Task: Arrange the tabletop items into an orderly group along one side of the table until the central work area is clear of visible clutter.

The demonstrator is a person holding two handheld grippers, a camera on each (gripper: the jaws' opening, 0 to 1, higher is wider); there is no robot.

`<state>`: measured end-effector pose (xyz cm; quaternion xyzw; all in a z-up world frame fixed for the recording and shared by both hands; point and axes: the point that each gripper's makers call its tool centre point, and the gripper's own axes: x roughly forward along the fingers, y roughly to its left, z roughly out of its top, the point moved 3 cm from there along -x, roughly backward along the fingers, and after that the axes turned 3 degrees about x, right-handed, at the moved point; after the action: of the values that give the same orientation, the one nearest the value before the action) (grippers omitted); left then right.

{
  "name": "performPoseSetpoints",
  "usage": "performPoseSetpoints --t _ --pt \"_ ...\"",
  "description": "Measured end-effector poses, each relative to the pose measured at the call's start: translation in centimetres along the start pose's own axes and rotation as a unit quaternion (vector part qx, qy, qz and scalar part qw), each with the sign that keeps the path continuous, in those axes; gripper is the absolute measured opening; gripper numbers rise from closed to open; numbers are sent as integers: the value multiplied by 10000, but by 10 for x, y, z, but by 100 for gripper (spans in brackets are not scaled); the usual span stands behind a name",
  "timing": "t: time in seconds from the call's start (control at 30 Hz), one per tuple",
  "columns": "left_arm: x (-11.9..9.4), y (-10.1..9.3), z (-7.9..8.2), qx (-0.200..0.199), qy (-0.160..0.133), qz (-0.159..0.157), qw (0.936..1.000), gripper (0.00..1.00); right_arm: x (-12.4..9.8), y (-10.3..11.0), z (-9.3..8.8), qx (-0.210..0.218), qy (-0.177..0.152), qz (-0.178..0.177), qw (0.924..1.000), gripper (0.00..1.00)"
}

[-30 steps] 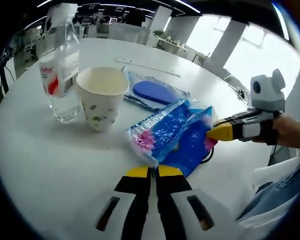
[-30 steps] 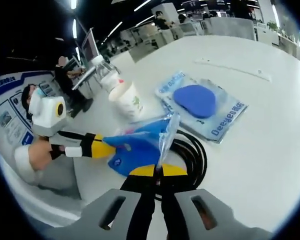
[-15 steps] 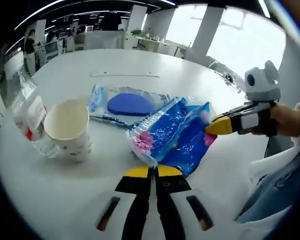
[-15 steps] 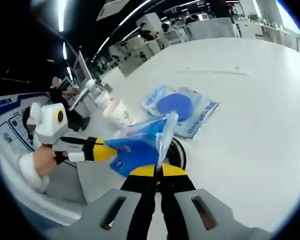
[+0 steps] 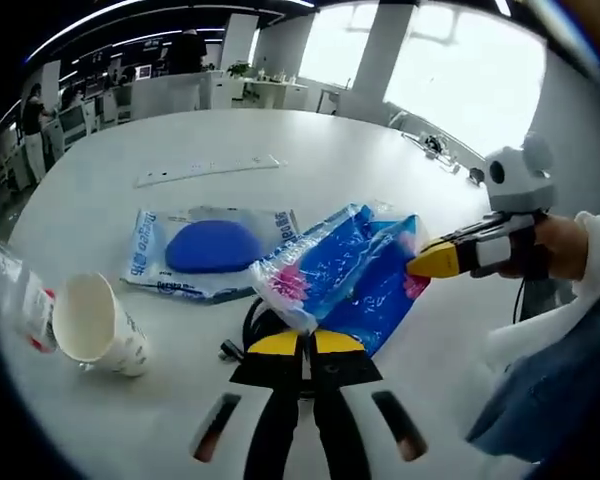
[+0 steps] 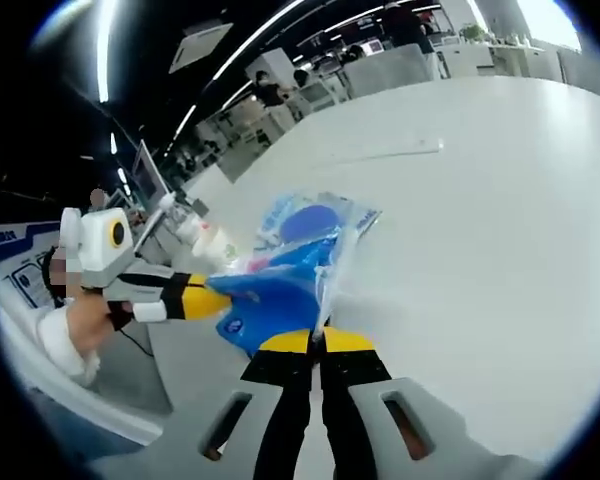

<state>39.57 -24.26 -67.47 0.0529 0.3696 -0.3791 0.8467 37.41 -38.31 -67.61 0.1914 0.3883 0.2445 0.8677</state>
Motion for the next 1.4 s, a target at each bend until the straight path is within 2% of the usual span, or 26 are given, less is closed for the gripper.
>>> performPoseSetpoints --t 0.37,0.8,1.0,1.17,1.4 --pt "17 -31 17 478 176 -303 9982 0 -21 -29 -4 383 -282 -215 9986 0" --pt "47 -60 40 506 197 -648 9964 1 -52 -66 -2 784 -695 -448 9935 0" --pt "56 -66 48 416 193 -679 9966 1 -62 -73 -1 820 -843 -466 9920 0" --pt "62 -74 52 508 241 -719 9958 2 -66 -81 2 772 -913 -497 9916 0" --pt "71 -79 60 319 271 -728 9965 3 -72 -91 2 833 -1004 -592 9897 0"
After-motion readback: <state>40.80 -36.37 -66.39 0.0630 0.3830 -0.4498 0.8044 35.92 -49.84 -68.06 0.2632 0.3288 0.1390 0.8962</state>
